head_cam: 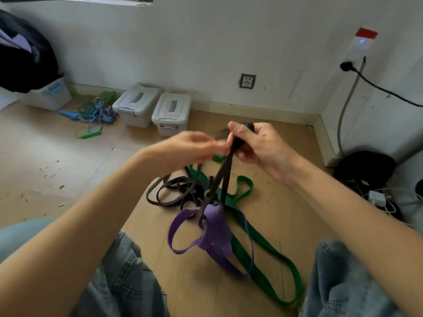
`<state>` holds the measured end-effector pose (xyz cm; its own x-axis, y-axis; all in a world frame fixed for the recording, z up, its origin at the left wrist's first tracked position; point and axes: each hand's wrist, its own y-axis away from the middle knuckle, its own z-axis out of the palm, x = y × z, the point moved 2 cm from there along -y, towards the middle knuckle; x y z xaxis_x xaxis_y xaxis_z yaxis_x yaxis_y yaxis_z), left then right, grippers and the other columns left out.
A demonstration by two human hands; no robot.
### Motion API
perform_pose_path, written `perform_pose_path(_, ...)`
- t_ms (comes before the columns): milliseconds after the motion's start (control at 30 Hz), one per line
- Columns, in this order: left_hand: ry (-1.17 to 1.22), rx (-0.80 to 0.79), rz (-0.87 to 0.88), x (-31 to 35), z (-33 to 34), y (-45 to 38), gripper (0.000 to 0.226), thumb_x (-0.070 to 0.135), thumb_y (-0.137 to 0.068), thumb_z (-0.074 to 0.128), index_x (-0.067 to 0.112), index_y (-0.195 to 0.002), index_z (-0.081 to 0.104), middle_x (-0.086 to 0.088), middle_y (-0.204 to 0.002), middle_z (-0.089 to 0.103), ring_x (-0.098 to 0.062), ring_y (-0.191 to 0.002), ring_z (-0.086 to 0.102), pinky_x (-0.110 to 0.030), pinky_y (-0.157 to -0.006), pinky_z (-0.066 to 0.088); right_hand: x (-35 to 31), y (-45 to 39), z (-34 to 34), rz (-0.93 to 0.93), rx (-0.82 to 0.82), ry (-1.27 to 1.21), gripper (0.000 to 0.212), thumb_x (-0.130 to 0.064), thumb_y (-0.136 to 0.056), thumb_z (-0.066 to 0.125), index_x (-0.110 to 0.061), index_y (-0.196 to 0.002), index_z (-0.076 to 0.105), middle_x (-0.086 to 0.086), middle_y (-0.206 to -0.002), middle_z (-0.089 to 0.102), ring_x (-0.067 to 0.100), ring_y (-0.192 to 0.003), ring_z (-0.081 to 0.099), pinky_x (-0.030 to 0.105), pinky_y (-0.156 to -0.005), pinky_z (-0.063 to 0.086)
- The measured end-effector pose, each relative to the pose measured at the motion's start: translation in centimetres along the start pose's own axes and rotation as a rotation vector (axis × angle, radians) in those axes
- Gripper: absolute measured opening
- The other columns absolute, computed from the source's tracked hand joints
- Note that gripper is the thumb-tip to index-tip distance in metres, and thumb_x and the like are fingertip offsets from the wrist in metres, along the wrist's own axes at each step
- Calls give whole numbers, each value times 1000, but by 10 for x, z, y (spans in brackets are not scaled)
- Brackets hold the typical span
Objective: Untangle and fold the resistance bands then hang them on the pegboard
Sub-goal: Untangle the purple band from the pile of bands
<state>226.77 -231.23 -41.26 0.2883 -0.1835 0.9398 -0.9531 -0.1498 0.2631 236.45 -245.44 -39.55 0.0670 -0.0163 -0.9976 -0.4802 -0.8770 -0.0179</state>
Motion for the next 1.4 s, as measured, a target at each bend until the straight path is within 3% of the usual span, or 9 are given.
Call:
perform_pose_path(133,-245,-409,-80,-29,40,0,64,48,-82,61,24,-137,39,6,-137,49,-6,-122,49,-31,-105,39,-21,2,-9,-129,-24,-7,33,-31,-94,49,-15,-70,62,1,-68,66,12,-59,52,17,-53,41)
perform_pose_path(333,-193,-134,84,-14,65,-14,10,25,-91,54,28,-98,60,7,-84,58,-2,-71,57,-20,-65,49,-27,8,-21,-139,44,-170,29,-28,-93,50,-15,-70,62,1,-68,64,15,-65,49,17,-54,43)
perform_pose_path(467,-90,93,133,-2,58,-12,19,20,-95,47,18,-83,61,3,-73,59,0,-56,59,-16,-54,47,-25,6,-25,-108,-2,-126,29,-32,-86,60,-7,-101,61,0,-91,66,9,-63,54,17,-55,46)
perform_pose_path(567,256,291,167,21,29,-2,21,18,-96,45,13,-81,60,-2,-68,51,-7,-55,54,-20,-56,48,-12,8,-35,170,-128,443,79,-58,-71,66,-14,-132,44,-6,-120,56,5,-84,62,18,-68,51)
perform_pose_path(667,483,280,226,41,22,6,24,19,-97,43,11,-81,59,4,-54,43,-4,-46,42,-16,-52,42,25,18,-15,366,-427,836,72,-54,-69,71,-22,-129,47,-5,-127,53,9,-107,54,26,-89,46)
perform_pose_path(833,267,227,185,52,27,14,24,24,-97,43,13,-83,58,9,-46,41,-5,-46,41,-19,-59,42,41,7,6,9,-212,759,39,-21,-71,77,-13,-104,57,0,-108,54,18,-99,54,32,-88,48)
perform_pose_path(1033,-187,401,30,36,4,13,24,23,-93,49,15,-74,60,8,-47,46,-3,-39,47,-12,-37,36,47,8,6,181,-399,651,34,-18,-77,68,-40,-96,50,-17,-100,56,10,-87,62,19,-67,49)
perform_pose_path(1200,-165,349,3,28,-5,14,35,46,-74,67,21,-96,59,2,-85,67,-9,-76,64,-20,-61,49,11,2,-21,48,69,506,4,-16,-81,65,-18,-80,62,-5,-70,61,8,-62,59,16,-58,45)
perform_pose_path(1400,182,-91,168,19,29,8,41,35,-79,61,30,-118,49,11,-112,65,-8,-109,59,-25,-91,48,-23,10,-31,-96,45,187,11,-12,-78,68,-10,-89,64,-2,-77,65,10,-71,58,20,-64,47)
